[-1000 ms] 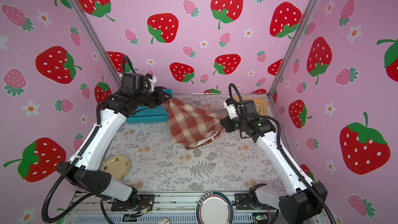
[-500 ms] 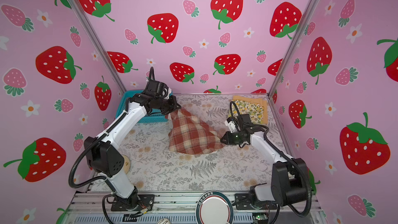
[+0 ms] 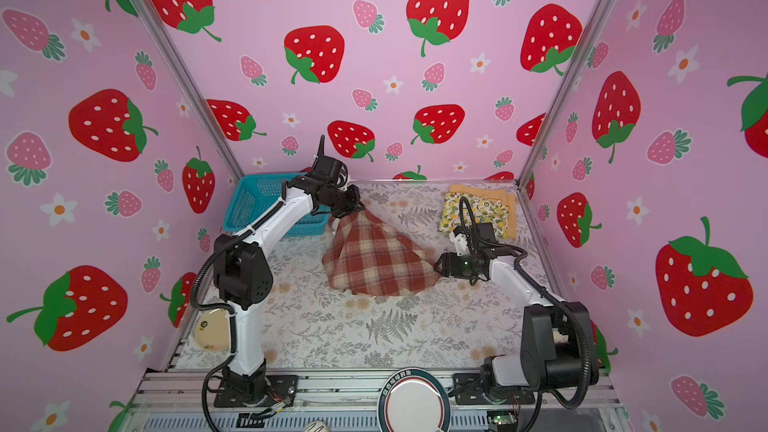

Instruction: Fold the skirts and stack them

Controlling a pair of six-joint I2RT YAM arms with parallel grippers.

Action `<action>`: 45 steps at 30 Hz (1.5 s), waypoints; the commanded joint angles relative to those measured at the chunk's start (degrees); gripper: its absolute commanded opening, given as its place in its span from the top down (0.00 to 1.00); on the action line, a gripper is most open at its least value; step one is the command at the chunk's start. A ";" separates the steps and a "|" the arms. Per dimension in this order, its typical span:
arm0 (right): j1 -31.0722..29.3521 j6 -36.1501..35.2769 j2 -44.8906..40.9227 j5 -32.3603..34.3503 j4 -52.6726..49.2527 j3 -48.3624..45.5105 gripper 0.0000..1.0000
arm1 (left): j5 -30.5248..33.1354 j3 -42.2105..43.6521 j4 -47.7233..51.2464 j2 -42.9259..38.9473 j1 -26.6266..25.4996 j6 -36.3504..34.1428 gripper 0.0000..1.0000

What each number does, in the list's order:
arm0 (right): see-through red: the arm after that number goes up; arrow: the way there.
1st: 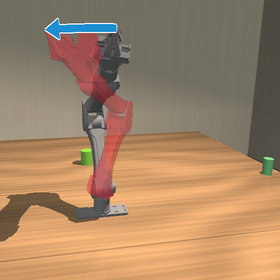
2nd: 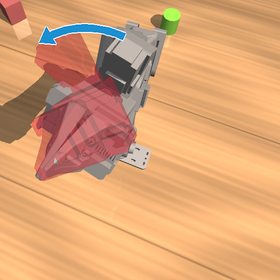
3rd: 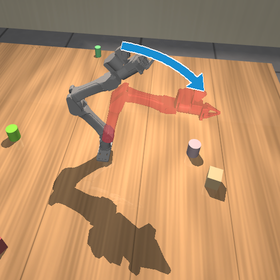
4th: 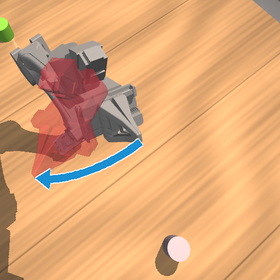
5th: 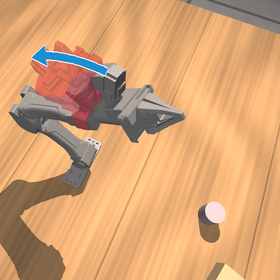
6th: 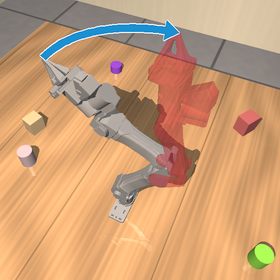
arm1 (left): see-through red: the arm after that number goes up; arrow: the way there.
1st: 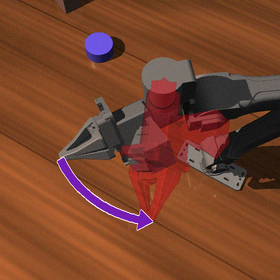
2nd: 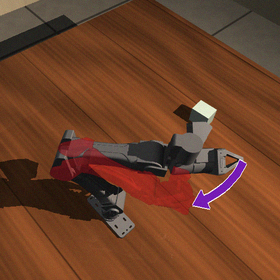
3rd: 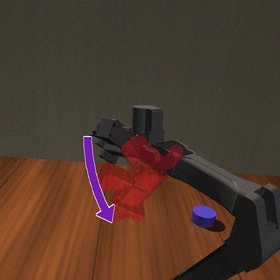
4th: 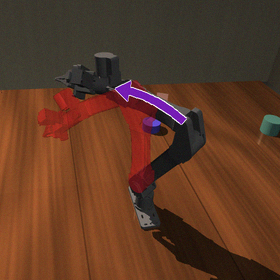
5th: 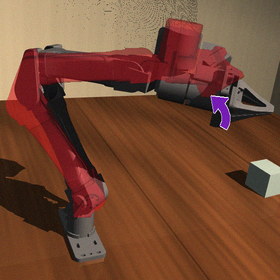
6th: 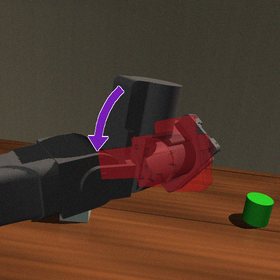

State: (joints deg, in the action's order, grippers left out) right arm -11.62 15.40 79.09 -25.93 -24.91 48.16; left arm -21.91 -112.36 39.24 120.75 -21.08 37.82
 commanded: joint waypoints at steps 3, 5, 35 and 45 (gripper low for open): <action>-3.70 -2.22 -3.87 7.56 0.46 2.38 0.03 | 0.03 -2.37 -0.18 0.91 -0.36 -0.26 1.00; -5.55 -2.21 -3.64 9.21 0.56 2.96 0.00 | 0.27 -2.16 -0.28 0.65 -0.21 -0.37 1.00; -19.32 -1.53 2.91 26.87 3.68 0.53 0.34 | 0.12 -2.60 -0.36 0.28 0.59 -0.20 1.00; -19.56 -1.14 1.71 27.34 3.95 -0.44 0.47 | -0.06 -2.74 -0.47 0.36 0.92 0.09 1.00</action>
State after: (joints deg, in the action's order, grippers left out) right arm -30.74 13.89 81.78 0.45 -20.64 48.73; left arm -21.93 -112.55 39.07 122.26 -20.51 37.78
